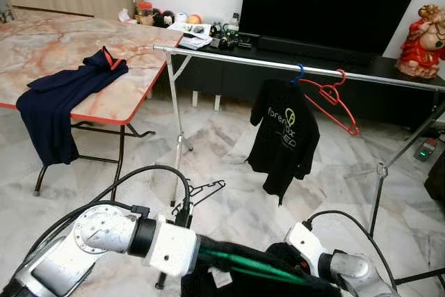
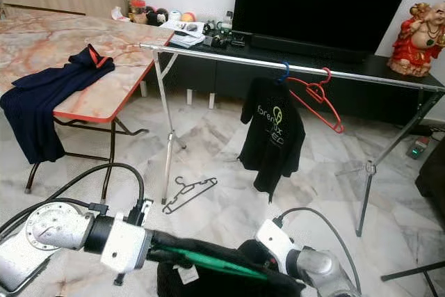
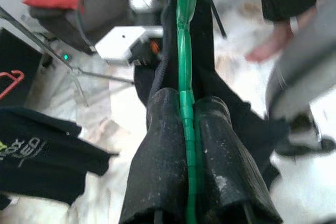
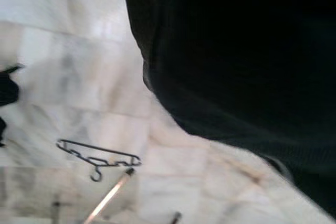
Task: Hang hanger
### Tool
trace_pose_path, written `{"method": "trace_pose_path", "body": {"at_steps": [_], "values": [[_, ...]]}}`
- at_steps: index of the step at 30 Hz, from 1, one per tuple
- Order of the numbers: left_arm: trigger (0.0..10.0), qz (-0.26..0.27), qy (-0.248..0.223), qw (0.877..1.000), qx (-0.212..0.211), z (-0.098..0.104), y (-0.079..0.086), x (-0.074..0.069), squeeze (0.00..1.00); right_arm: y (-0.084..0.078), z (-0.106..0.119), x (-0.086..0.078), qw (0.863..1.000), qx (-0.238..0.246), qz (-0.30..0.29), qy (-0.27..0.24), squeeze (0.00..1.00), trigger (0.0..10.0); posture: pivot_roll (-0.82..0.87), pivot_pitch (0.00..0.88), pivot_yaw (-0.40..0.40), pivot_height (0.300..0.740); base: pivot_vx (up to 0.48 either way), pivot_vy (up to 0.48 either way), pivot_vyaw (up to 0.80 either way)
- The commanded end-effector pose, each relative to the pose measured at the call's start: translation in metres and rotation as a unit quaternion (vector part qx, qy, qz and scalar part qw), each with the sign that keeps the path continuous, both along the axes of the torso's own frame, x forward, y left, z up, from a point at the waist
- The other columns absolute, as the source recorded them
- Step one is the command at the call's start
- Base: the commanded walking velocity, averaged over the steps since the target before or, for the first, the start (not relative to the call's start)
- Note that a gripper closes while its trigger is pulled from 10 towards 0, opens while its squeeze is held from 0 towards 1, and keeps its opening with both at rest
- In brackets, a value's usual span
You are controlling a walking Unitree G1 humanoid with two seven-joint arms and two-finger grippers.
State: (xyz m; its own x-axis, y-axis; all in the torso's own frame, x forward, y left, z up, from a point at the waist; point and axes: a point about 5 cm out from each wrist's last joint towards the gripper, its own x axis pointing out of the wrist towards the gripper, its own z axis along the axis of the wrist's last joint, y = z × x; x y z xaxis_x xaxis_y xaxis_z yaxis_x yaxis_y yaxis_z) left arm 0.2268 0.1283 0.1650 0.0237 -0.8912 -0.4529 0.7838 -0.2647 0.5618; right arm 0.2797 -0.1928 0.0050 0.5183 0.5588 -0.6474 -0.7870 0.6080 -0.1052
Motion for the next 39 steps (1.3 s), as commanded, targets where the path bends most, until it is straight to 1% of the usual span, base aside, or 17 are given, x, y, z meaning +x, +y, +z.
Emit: {"method": "trace_pose_path", "body": {"at_steps": [1, 3, 11, 13, 17, 19, 22, 23, 24, 26, 28, 31, 35, 36, 37, 38, 39], "values": [[10.0, -0.009, -0.014, 1.000, 0.023, -0.002, 0.003, 0.001, 0.00, -0.009, 0.006, 0.007, 0.999, -0.035, -0.009, -0.020, 0.00, 0.0, 0.15, 0.004, -0.094, 0.740, 0.000, 0.000, 0.00], [10.0, -0.013, -0.026, 0.997, 0.077, -0.014, 0.013, 0.001, 0.00, -0.018, 0.009, 0.010, 0.998, -0.061, -0.019, -0.029, 0.00, 0.0, 0.15, 0.005, -0.097, 0.740, 0.000, 0.000, 0.00], [10.0, -0.024, -0.020, 0.994, 0.107, -0.024, 0.015, -0.007, 0.00, -0.024, 0.011, 0.010, 0.997, -0.075, -0.015, -0.031, 0.00, 0.0, 0.15, 0.005, -0.102, 0.740, 0.000, 0.000, 0.00], [10.0, -0.004, -0.020, 0.990, 0.140, -0.030, 0.019, -0.005, 0.00, -0.026, 0.012, 0.011, 0.996, -0.075, -0.021, -0.037, 0.00, 0.0, 0.15, 0.005, -0.102, 0.740, 0.000, 0.000, 0.00], [10.0, 0.018, -0.033, 0.985, 0.170, -0.037, 0.026, 0.000, 0.00, -0.028, 0.015, 0.013, 0.996, -0.075, -0.029, -0.044, 0.00, 0.0, 0.14, 0.004, -0.100, 0.740, 0.000, 0.000, 0.00], [10.0, 0.079, -0.059, 0.968, 0.230, -0.046, 0.043, 0.013, 0.00, -0.035, 0.023, 0.018, 0.995, -0.070, -0.043, -0.052, 0.00, 0.0, 0.14, 0.004, -0.099, 0.740, 0.000, 0.000, 0.00], [10.0, 0.113, -0.080, 0.958, 0.250, -0.048, 0.052, 0.022, 0.00, -0.040, 0.028, 0.021, 0.994, -0.071, -0.050, -0.059, 0.00, 0.0, 0.14, 0.004, -0.100, 0.740, 0.000, 0.000, 0.00], [10.0, 0.146, -0.093, 0.953, 0.247, -0.048, 0.055, 0.028, 0.00, -0.043, 0.032, 0.024, 0.994, -0.071, -0.053, -0.063, 0.00, 0.0, 0.14, 0.002, -0.101, 0.740, 0.000, 0.000, 0.00], [10.0, 0.146, -0.093, 0.953, 0.247, -0.048, 0.055, 0.028, 0.00, -0.043, 0.032, 0.024, 0.994, -0.071, -0.053, -0.063, 0.00, 0.0, 0.14, 0.002, -0.101, 0.740, 0.000, 0.000, 0.00], [10.0, 0.159, -0.091, 0.959, 0.216, -0.046, 0.050, 0.030, 0.00, -0.045, 0.034, 0.025, 0.994, -0.073, -0.053, -0.065, 0.00, 0.0, 0.14, 0.003, -0.102, 0.740, 0.000, 0.000, 0.00], [10.0, 0.148, -0.052, 0.977, 0.141, -0.043, 0.037, 0.024, 0.00, -0.044, 0.035, 0.026, 0.995, -0.069, -0.048, -0.062, 0.00, 0.0, 0.14, 0.000, -0.104, 0.740, 0.000, 0.000, 0.00], [10.0, 0.131, -0.035, 0.987, 0.091, -0.039, 0.029, 0.018, 0.00, -0.042, 0.033, 0.024, 0.995, -0.070, -0.043, -0.056, 0.00, 0.0, 0.14, 0.000, -0.104, 0.740, 0.000, 0.000, 0.00], [10.0, 0.135, -0.010, 0.991, 0.021, -0.029, 0.019, 0.016, 0.00, -0.040, 0.024, 0.018, 0.996, -0.079, -0.034, -0.035, 0.00, 0.0, 0.14, 0.000, -0.105, 0.740, 0.000, 0.000, 0.00], [10.0, 0.136, -0.008, 0.991, 0.015, -0.028, 0.018, 0.016, 0.00, -0.039, 0.020, 0.015, 0.996, -0.085, -0.028, -0.024, 0.00, 3.5, 0.14, 0.000, -0.106, 0.740, 0.000, 0.000, 0.00], [10.0, 0.136, -0.008, 0.991, 0.015, -0.028, 0.018, 0.016, 0.00, -0.039, 0.020, 0.015, 0.996, -0.085, -0.028, -0.024, 0.00, 3.5, 0.14, 0.000, -0.106, 0.740, 0.000, 0.000, 0.00], [10.0, 0.138, -0.012, 0.990, 0.020, -0.029, 0.018, 0.017, 0.00, -0.037, 0.017, 0.012, 0.996, -0.087, -0.022, -0.017, 0.00, 5.9, 0.14, 0.000, -0.106, 0.740, 0.000, 0.000, 0.00], [10.0, 0.138, -0.012, 0.990, 0.020, -0.029, 0.018, 0.017, 0.00, -0.037, 0.017, 0.012, 0.996, -0.087, -0.022, -0.017, 0.00, 5.9, 0.14, 0.000, -0.106, 0.740, 0.000, 0.000, 0.00]]}}
